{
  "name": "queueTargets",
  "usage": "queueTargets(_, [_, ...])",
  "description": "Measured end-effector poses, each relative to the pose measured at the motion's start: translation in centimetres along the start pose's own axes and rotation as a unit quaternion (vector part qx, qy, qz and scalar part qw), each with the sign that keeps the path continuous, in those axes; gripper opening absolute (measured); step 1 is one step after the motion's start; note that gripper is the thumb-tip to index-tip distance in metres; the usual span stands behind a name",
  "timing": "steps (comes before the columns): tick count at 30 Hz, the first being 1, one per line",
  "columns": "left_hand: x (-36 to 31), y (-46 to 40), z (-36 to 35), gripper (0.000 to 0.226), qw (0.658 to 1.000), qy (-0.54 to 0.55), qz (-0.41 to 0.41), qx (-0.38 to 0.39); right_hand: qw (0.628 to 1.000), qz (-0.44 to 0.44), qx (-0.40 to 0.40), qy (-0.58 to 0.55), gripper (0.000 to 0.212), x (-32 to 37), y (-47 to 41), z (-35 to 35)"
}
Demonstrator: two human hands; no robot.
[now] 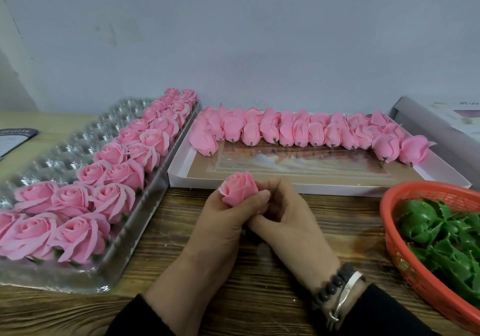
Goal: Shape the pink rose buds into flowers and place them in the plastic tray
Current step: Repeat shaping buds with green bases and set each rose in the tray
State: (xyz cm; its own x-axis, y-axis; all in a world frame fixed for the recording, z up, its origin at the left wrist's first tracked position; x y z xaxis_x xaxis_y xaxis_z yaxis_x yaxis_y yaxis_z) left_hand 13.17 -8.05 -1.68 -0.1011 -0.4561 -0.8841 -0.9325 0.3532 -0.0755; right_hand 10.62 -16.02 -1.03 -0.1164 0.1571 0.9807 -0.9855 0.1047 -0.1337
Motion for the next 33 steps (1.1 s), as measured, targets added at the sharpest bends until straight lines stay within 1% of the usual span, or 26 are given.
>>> queueTargets(3, [0.0, 0.0, -0.1, 0.033, 1.0, 0.022, 0.013, -0.001, 0.999, 0.002, 0.027, 0.018, 0.022, 0.1, 0.1, -0.2])
queueTargets(4, [0.0, 0.0, 0.0, 0.04, 0.999, 0.027, 0.019, -0.006, 0.999, -0.002, 0.042, 0.021, 0.016, 0.1, 0.1, -0.4])
queueTargets(6, [-0.2, 0.1, 0.3, 0.054, 0.999, 0.021, 0.031, -0.018, 0.996, -0.027, 0.079, -0.01, 0.007, -0.3, 0.2, -0.9])
queueTargets(7, [-0.2, 0.2, 0.3, 0.055, 0.999, 0.015, 0.036, -0.02, 0.994, -0.043, 0.094, -0.031, 0.005, -0.6, 0.2, -1.1])
queueTargets(9, [-0.3, 0.2, 0.2, 0.048, 0.999, 0.01, 0.036, -0.019, 0.99, -0.063, 0.111, -0.063, 0.005, -0.8, 0.3, -1.4])
queueTargets(11, [-0.8, 0.2, 0.4, 0.042, 1.0, 0.005, 0.01, -0.026, 0.99, -0.051, 0.113, -0.073, 0.008, -0.5, 0.2, -1.5])
queueTargets(13, [-1.5, 0.0, 0.9, 0.034, 0.998, -0.033, -0.038, -0.041, 0.995, -0.021, 0.083, -0.053, 0.013, 0.0, 0.1, -0.9])
queueTargets(15, [-2.4, 0.2, 1.4, 0.032, 0.991, -0.084, -0.083, -0.063, 1.0, 0.011, 0.014, -0.008, 0.011, 0.4, -0.1, 0.3])
queueTargets(17, [-3.3, 0.3, 1.5, 0.022, 0.979, -0.144, -0.122, -0.078, 0.998, 0.039, -0.046, 0.006, 0.01, 1.0, -0.2, 1.6])
queueTargets(18, [-3.6, 0.5, 1.3, 0.016, 0.972, -0.176, -0.135, -0.079, 0.997, 0.052, -0.057, 0.0, 0.013, 1.4, -0.1, 2.0])
queueTargets(19, [-3.7, 0.5, 1.0, 0.016, 0.967, -0.2, -0.139, -0.077, 0.996, 0.065, -0.054, 0.001, 0.017, 1.9, -0.1, 2.3])
queueTargets(21, [-3.4, 0.6, 0.4, 0.029, 0.963, -0.231, -0.122, -0.066, 0.996, 0.086, -0.004, 0.029, 0.027, 2.7, 0.1, 1.7])
queueTargets(23, [-2.6, 0.4, 0.1, 0.053, 0.955, -0.274, -0.097, -0.051, 0.99, 0.101, 0.049, 0.084, 0.037, 3.2, 0.3, 0.9])
queueTargets(25, [-2.1, 0.4, -0.2, 0.072, 0.947, -0.306, -0.092, -0.025, 0.981, 0.12, 0.07, 0.137, 0.045, 3.5, 0.3, 0.5])
queueTargets(27, [-1.9, 0.4, -0.5, 0.084, 0.942, -0.32, -0.103, -0.007, 0.978, 0.118, 0.077, 0.155, 0.042, 3.4, 0.2, 0.4])
queueTargets(29, [-1.7, 0.4, -0.7, 0.092, 0.938, -0.33, -0.105, 0.01, 0.981, 0.102, 0.082, 0.147, 0.03, 3.2, 0.1, 0.6])
queueTargets(31, [-1.2, 0.4, -0.6, 0.097, 0.943, -0.32, -0.085, 0.019, 0.983, 0.091, 0.079, 0.137, 0.024, 2.9, 0.0, 0.9])
queueTargets(33, [-0.9, 0.3, -0.2, 0.097, 0.946, -0.318, -0.058, 0.006, 0.989, 0.086, 0.067, 0.103, 0.02, 2.8, -0.1, 1.3])
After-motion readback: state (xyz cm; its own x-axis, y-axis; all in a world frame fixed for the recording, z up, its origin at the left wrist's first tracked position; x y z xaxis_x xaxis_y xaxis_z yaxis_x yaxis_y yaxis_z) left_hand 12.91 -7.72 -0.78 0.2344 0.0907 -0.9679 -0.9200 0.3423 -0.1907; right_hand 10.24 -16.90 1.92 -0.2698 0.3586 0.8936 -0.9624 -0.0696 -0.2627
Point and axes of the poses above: each hand's wrist, its own y-axis away from the middle knuckle, its own z-axis out of the back of the hand, x = y × z, the point moved 9 cm from there along -y, towards the middle knuckle, and after that the axes turned 4 degrees about y, right-handed, at the moved point
